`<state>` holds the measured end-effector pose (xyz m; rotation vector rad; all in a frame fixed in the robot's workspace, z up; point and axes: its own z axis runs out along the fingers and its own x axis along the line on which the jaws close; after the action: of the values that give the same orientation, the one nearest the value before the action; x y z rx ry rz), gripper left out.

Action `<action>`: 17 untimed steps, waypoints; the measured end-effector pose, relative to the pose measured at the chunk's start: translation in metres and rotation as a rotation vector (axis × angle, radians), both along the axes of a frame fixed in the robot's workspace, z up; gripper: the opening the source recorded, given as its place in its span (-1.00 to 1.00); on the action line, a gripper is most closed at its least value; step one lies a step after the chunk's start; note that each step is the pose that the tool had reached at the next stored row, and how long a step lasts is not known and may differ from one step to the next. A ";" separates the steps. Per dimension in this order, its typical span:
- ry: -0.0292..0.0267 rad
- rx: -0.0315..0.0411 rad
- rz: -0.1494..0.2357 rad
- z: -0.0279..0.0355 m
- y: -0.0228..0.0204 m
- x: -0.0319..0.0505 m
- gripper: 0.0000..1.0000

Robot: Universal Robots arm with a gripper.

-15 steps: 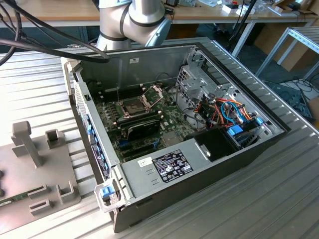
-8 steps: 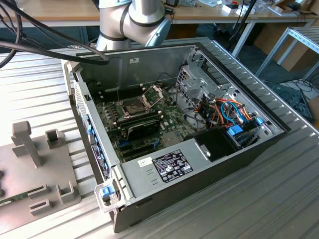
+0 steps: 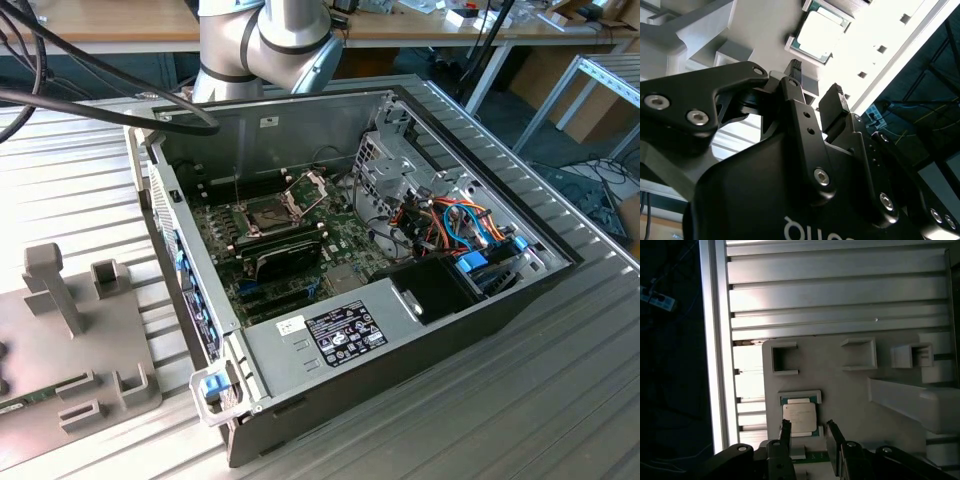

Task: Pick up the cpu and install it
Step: 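Pick up the cpu and move it towards the insertion slot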

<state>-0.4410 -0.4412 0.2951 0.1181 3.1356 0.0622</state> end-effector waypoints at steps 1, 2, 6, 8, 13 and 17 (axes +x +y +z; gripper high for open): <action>0.0000 0.0000 0.000 -0.0004 0.0000 0.0000 -0.16; -0.0001 0.0001 0.000 -0.0010 0.0000 0.0000 -0.16; 0.0000 0.0001 0.000 -0.0023 0.0000 0.0000 -0.16; -0.0001 0.0001 0.000 -0.0029 0.0000 0.0000 -0.16; 0.0000 0.0001 0.000 -0.0047 0.0000 0.0000 -0.16; 0.0000 0.0000 0.000 -0.0057 0.0000 0.0000 -0.16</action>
<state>-0.4410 -0.4412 0.2894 0.1182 3.1356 0.0623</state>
